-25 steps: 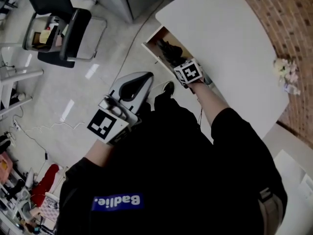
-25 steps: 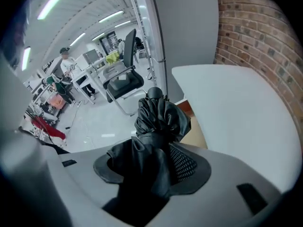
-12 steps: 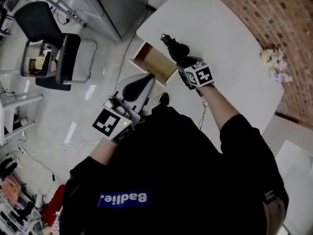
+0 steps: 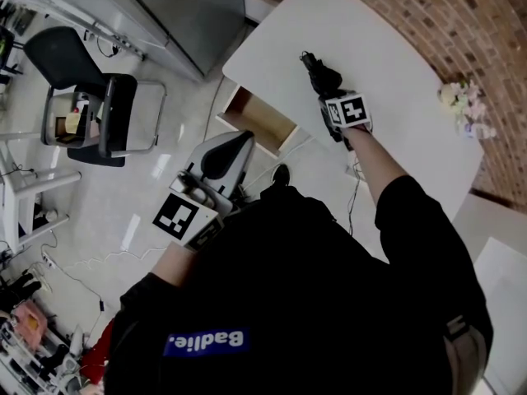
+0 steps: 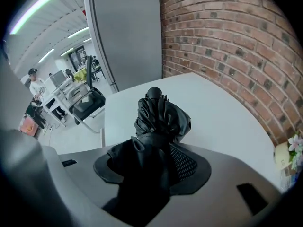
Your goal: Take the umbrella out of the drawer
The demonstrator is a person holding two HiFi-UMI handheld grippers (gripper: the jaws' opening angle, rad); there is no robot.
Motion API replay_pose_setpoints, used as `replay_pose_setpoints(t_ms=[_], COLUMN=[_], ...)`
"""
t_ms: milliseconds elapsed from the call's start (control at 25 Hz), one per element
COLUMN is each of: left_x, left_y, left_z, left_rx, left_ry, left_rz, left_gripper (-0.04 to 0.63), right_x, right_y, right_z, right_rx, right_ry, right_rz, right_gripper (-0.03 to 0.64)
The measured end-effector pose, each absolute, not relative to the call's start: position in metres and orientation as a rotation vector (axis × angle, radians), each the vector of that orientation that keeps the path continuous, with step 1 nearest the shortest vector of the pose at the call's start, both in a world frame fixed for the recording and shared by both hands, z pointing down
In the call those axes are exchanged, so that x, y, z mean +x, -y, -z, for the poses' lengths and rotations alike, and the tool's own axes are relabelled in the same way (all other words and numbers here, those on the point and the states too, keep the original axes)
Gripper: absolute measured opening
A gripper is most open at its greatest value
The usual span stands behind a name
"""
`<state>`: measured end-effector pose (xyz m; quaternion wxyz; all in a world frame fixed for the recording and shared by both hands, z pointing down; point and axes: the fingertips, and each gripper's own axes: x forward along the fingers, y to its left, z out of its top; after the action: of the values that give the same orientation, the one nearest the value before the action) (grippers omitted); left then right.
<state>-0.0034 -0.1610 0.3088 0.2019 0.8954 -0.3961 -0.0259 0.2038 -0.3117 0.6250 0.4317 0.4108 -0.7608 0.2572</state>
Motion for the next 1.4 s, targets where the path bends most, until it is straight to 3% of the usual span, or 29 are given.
replay_pose_setpoints(t_ms=[720, 1400], left_x=[-0.016, -0.013], left_y=[0.147, 0.1], left_z=[-0.319, -0.292], left_rx=[2.51, 2.641], left_ry=[1.121, 0.943], left_rz=[0.006, 0.081], left_gripper=[-0.003, -0.003], right_x=[0.21, 0.193], right_y=[0.322, 0.25], right_z=[-0.652, -0.513], right_rx=[1.057, 1.326], right_ry=[1.851, 2.078], right_rz=[-0.597, -0.548], right_gripper=[0.265, 0.268])
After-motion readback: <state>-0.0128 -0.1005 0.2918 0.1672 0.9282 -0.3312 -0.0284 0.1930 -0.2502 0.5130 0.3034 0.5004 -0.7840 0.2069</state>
